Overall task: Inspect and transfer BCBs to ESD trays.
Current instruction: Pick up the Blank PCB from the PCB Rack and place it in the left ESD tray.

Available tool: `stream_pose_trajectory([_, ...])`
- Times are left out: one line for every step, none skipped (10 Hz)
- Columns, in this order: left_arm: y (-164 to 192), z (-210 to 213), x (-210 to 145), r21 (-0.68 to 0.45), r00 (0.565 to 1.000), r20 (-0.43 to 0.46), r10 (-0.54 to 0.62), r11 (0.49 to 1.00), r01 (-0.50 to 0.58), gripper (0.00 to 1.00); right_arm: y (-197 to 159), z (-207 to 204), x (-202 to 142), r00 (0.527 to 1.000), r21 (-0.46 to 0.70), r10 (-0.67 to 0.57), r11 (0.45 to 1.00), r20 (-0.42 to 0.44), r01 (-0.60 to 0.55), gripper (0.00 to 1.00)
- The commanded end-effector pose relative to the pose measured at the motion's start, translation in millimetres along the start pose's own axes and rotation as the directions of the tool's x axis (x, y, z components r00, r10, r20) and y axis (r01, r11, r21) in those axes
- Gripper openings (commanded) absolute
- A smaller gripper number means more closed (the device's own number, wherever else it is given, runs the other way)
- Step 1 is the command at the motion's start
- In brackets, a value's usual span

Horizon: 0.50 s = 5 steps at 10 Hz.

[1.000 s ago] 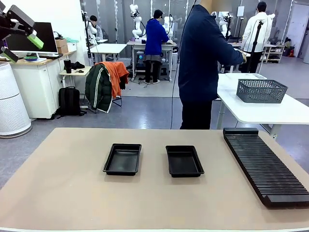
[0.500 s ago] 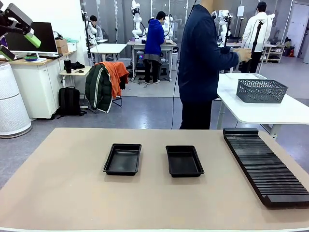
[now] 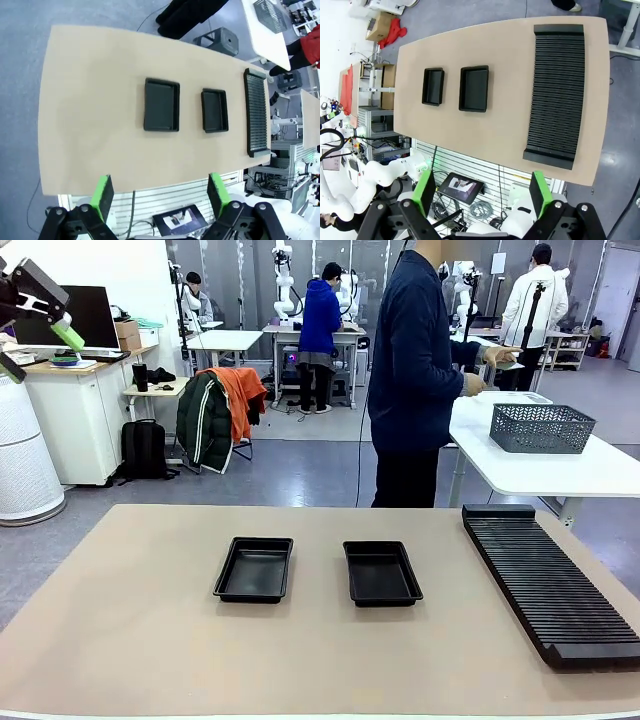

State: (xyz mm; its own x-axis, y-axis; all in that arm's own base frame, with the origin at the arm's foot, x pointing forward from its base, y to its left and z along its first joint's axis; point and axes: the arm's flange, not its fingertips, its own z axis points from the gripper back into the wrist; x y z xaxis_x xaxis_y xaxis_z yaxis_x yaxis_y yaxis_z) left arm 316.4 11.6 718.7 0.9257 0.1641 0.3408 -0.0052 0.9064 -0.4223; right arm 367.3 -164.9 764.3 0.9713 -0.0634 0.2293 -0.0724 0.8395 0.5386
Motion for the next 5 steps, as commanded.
stream_pose_trajectory([-6.3,7.6,3.1,0.051,0.998,-0.04,0.04,0.998,-0.038,1.0,1.8,-0.3,-2.7,1.0,0.002,0.003,1.0,-0.001,-0.003,1.0])
stream_pose_trajectory([-6.2,6.9,3.4,0.056,0.998,-0.053,0.045,0.998,-0.042,1.0,1.8,-0.3,-2.7,1.0,0.002,0.003,1.0,-0.001,-0.003,1.0])
stream_pose_trajectory([-7.7,8.8,3.9,0.068,0.999,-0.035,0.037,0.997,-0.035,1.0,1.8,-0.3,-2.7,1.0,0.002,0.003,1.0,-0.001,-0.003,1.0])
stream_pose_trajectory([-10.3,10.1,4.4,0.08,0.999,-0.035,0.018,0.997,-0.015,1.0,1.8,-0.3,-2.7,1.0,0.002,0.003,1.0,-0.001,-0.003,1.0])
stream_pose_trajectory([-14.2,12.3,5.5,0.094,0.999,-0.039,-0.001,0.996,0.005,1.0,1.8,-0.3,-2.7,1.0,0.002,0.003,1.0,-0.001,-0.003,1.0])
